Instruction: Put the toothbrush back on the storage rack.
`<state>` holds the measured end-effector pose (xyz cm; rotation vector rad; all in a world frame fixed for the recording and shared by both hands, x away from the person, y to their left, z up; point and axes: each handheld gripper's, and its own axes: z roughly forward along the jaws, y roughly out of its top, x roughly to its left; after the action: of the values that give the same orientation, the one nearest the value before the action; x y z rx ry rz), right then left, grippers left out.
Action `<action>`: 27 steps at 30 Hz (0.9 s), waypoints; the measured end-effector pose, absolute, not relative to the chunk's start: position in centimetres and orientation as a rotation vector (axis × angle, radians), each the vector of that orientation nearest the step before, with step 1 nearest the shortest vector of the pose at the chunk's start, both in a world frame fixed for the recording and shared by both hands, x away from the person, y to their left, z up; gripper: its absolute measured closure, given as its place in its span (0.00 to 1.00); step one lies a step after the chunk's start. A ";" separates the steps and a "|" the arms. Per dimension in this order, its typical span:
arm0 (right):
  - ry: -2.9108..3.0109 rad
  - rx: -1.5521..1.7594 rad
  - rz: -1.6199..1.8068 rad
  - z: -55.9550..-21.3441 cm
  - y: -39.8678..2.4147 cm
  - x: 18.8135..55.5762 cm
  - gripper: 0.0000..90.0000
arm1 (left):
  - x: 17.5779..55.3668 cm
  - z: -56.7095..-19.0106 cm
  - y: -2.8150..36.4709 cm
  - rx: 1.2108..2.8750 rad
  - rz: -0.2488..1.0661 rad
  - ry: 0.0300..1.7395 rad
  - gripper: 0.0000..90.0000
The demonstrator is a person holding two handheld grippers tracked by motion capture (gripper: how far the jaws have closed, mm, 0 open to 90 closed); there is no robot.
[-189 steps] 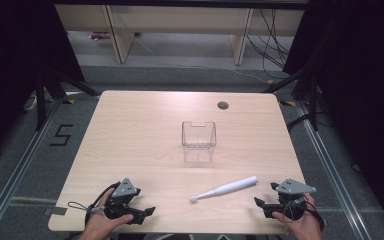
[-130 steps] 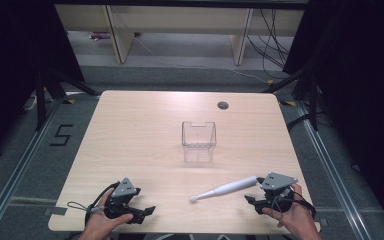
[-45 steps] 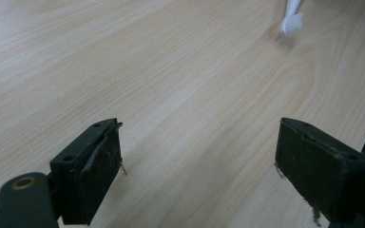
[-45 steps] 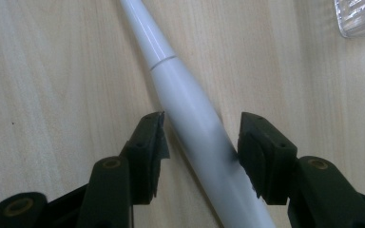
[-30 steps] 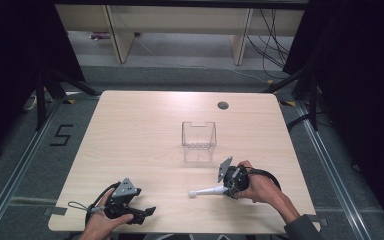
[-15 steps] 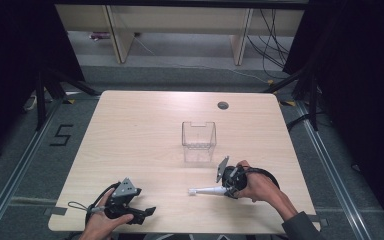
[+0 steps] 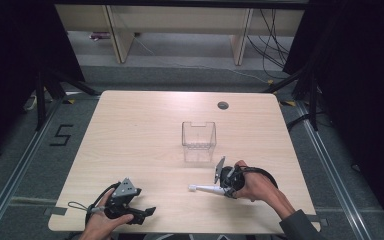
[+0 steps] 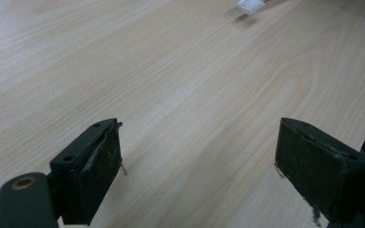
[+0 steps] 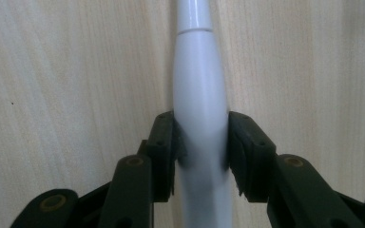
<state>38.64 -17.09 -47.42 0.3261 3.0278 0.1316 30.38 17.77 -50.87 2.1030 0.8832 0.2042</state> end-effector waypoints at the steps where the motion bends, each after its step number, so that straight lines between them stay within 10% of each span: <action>1: 3.030 0.311 0.131 -47.4 -17.1 38.7 0.72 | 30.4 -50.9 17.8 2.105 0.204 0.883 0.16; 27: 3.050 0.363 0.044 -47.3 -16.4 38.6 0.74 | 30.4 -50.9 17.8 2.107 0.200 0.883 0.16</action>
<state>38.60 -16.35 -47.34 0.3631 3.0496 0.0444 30.36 17.77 -50.89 2.1071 0.8835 0.2002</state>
